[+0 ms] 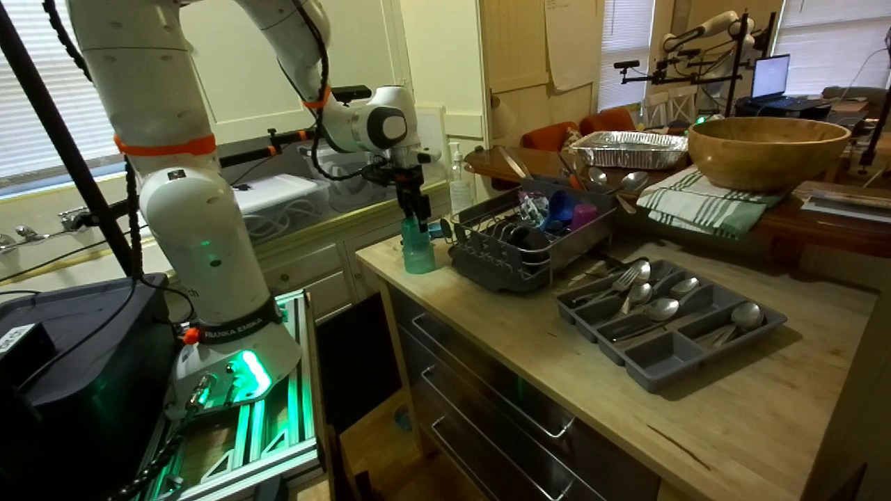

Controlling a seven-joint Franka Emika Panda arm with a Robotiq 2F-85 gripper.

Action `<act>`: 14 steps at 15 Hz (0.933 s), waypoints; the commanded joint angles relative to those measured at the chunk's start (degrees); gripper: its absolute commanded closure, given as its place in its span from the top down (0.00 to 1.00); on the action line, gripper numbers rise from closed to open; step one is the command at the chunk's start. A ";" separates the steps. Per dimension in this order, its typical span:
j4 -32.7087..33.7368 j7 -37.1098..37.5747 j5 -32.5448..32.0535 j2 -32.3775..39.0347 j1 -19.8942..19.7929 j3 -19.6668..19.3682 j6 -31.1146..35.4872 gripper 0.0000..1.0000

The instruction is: Move the green cup to the plate rack

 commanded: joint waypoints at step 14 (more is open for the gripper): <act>1.61 10.41 -5.41 -20.51 0.50 1.29 -18.25 0.50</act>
